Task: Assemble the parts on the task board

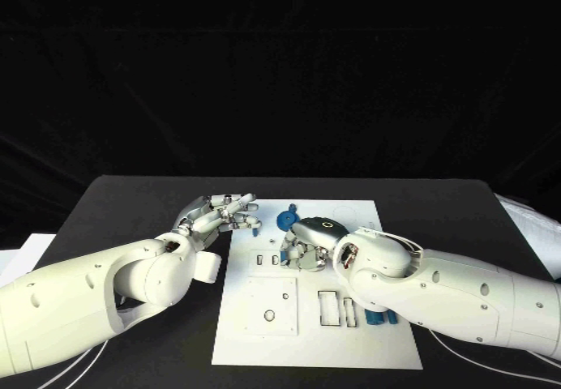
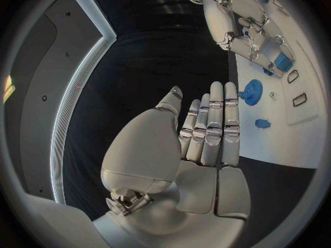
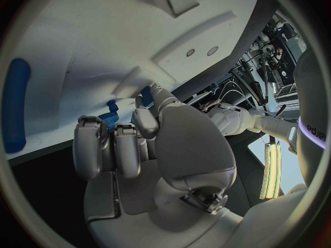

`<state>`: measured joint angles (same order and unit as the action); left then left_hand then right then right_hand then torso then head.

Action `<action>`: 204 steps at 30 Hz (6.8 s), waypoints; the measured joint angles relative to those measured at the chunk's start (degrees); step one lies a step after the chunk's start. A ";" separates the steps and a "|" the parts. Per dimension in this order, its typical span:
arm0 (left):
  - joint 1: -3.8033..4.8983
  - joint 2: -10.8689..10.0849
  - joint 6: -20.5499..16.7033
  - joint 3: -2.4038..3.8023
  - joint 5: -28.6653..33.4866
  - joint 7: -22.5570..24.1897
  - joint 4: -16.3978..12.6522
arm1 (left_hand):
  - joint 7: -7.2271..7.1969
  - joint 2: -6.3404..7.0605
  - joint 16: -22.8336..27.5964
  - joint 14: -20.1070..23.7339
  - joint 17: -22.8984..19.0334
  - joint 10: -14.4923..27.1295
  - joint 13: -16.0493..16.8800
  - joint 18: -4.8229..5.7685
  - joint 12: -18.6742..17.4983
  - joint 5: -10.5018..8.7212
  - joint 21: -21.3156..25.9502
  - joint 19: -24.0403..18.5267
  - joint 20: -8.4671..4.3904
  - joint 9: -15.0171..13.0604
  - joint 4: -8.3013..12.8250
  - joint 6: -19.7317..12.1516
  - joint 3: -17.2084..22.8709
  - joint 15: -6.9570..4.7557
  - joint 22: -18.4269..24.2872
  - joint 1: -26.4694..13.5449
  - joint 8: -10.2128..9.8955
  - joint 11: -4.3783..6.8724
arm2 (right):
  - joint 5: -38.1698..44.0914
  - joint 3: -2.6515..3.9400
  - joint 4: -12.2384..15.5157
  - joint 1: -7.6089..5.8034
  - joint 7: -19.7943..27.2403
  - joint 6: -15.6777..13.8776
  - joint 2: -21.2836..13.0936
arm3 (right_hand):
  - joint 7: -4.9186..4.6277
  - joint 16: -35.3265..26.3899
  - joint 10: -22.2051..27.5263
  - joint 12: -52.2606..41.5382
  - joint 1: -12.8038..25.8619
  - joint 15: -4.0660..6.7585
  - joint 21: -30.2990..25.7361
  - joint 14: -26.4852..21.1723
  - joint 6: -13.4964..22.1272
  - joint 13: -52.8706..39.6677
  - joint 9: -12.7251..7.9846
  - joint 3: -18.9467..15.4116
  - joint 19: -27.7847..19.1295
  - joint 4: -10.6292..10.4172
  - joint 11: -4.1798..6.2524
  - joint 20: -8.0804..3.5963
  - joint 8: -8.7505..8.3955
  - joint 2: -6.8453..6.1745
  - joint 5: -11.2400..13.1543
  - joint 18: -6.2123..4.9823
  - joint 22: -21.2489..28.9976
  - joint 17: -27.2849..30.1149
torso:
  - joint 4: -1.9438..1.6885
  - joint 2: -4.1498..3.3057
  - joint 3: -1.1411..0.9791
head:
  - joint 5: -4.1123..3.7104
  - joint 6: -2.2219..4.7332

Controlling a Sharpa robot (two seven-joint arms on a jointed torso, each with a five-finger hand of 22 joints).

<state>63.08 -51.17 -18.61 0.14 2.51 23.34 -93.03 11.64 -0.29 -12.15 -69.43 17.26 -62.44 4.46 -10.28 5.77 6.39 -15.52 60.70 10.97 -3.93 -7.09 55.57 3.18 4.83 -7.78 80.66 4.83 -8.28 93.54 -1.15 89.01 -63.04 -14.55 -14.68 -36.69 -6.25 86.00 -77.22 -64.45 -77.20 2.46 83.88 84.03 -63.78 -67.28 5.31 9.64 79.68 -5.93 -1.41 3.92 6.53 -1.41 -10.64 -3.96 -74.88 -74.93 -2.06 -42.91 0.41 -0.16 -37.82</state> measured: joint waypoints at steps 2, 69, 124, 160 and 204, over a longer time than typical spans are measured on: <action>0.00 -0.01 0.00 0.00 0.00 0.00 0.00 | 0.00 0.00 0.00 0.00 0.00 0.00 0.00 0.00 0.00 0.00 0.00 0.00 0.00 0.00 0.00 0.00 0.00 0.00 0.00 0.00 0.00 0.00 | 0.03 -0.05 -0.04 0.00 -0.03 0.00 0.02 | -0.40 -0.24 0.95 1.35 0.20 0.00 -0.16 0.00 0.94 0.96 -0.20 -0.38 -0.34 -0.08 -0.47 0.34 -0.59 -0.54 -0.03 0.00 0.33 0.00 | 0.00 0.00 0.00 | -0.01 0.00; 7.03 7.11 12.45 -0.18 -47.10 -51.93 4.26 | -8.73 -3.16 -77.68 -14.54 57.68 -12.05 52.00 6.18 56.16 -3.18 -65.47 22.13 -9.01 -16.51 -9.54 4.97 -14.17 -8.63 -66.94 -13.89 22.15 9.53 | -26.19 1.03 10.49 -10.18 10.23 -12.54 -18.07 | -2.54 -4.00 6.35 8.86 -1.25 -2.06 -3.55 0.00 9.74 8.64 -1.16 -9.40 -4.52 -2.14 -2.41 2.05 -2.35 -2.25 -2.23 0.01 6.41 0.00 | 0.90 2.86 -1.41 | 0.94 -0.36; 9.99 23.46 31.90 -1.63 -61.64 -61.45 20.26 | -9.42 -7.24 -77.68 -14.54 57.65 -13.82 57.94 7.57 61.13 -3.51 -68.36 23.14 -9.63 -27.77 -9.16 -0.22 -20.87 -9.63 -67.14 -14.16 30.63 10.33 | -27.66 0.84 10.31 -10.29 7.99 -7.57 -17.84 | -2.33 -5.33 8.37 12.80 -1.93 -2.05 -4.93 0.00 9.12 12.66 -1.14 -10.51 -6.14 -2.29 -2.04 1.83 -2.35 -1.56 -3.23 -0.88 8.93 1.33 | 0.91 3.12 -1.58 | 0.97 -2.21; 9.90 23.92 33.33 -1.64 -61.55 -61.64 20.29 | -9.63 -7.69 -77.68 -14.54 57.68 -13.82 57.96 7.57 61.13 -3.50 -68.35 23.13 -9.62 -30.06 -7.32 -1.25 -19.02 -9.62 -67.13 -9.63 31.31 10.33 | -26.02 0.78 9.44 -10.29 7.70 -7.23 -17.18 | -2.32 -5.67 8.35 13.32 -2.46 -2.05 -5.36 0.00 9.13 13.38 -1.17 -10.98 -6.14 -2.45 -2.05 1.83 -2.35 -1.03 -6.34 -0.88 9.11 1.26 | 0.86 3.09 -1.64 | 1.05 -2.58; 9.10 18.18 26.03 -1.60 -58.06 -61.30 14.75 | -8.67 5.65 -77.68 -14.55 57.65 -13.42 56.77 7.56 59.02 -2.29 -68.12 23.21 -9.70 -35.69 -5.06 -3.59 25.94 -9.41 -67.14 -9.75 29.12 9.73 | -25.88 0.52 8.14 -10.24 7.36 -6.02 -16.33 | -2.32 -5.67 8.32 13.32 -2.45 -2.05 -5.35 0.00 9.13 13.57 -1.19 -10.97 -6.14 -2.44 -2.08 1.83 -2.35 -1.03 -6.33 -0.88 9.24 1.43 | 0.76 3.09 -1.68 | 1.26 -3.07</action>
<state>72.18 -32.99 7.42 -1.46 -55.55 -37.96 -78.28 2.97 5.36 -89.83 -83.98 74.91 -75.86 61.22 -2.71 64.79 4.10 -83.65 83.92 1.27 -39.62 -12.15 51.98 29.12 -4.58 -74.92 70.90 33.96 1.44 67.66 -0.63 97.16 -73.28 -7.19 -20.70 -53.02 -8.57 80.33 -68.90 -51.12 -79.66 0.41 78.53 84.02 -54.65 -53.71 4.12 -1.33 73.55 -8.38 -3.49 5.76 4.18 -2.45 -16.97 -4.84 -65.63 -73.51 -1.30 -39.83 -1.26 1.10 -40.89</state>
